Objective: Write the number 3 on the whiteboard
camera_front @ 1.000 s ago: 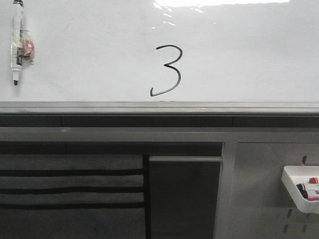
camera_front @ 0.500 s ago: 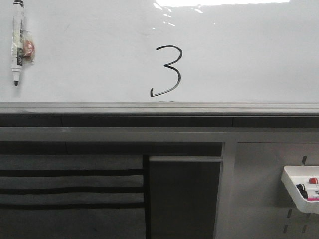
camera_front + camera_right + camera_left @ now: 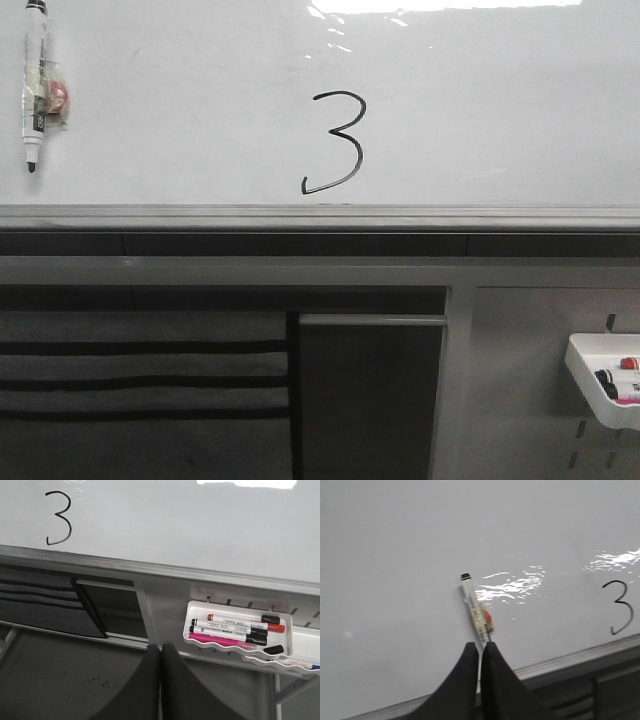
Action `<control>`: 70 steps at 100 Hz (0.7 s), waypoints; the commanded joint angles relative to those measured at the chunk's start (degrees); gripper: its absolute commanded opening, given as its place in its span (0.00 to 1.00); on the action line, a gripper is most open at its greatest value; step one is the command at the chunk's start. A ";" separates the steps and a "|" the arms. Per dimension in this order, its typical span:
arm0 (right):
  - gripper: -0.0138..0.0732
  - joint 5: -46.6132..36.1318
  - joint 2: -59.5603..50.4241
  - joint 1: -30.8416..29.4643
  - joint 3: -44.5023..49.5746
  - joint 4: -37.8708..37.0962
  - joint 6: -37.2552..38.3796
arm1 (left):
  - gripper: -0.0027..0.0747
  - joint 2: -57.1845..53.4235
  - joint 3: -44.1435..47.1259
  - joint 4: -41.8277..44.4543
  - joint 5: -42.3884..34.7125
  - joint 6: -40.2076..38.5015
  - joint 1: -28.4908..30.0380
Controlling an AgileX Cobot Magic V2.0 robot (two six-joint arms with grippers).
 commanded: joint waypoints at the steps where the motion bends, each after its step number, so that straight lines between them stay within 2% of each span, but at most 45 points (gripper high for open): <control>1: 0.08 -3.49 0.39 -0.38 -1.15 0.10 0.11 | 0.01 -5.44 4.39 2.27 -8.64 -0.63 2.01; 20: 0.08 -3.49 0.39 -0.38 -1.15 0.10 0.11 | 0.01 -15.88 21.24 1.80 -22.58 -0.71 4.14; 41: 0.08 -3.49 0.39 -0.38 -1.15 0.10 0.11 | 0.01 -21.43 32.11 -2.72 -30.26 -0.71 4.57; 70: 0.08 -3.36 0.51 -0.38 -1.15 0.10 0.11 | 0.01 -21.32 33.11 -4.65 -27.86 -0.71 4.57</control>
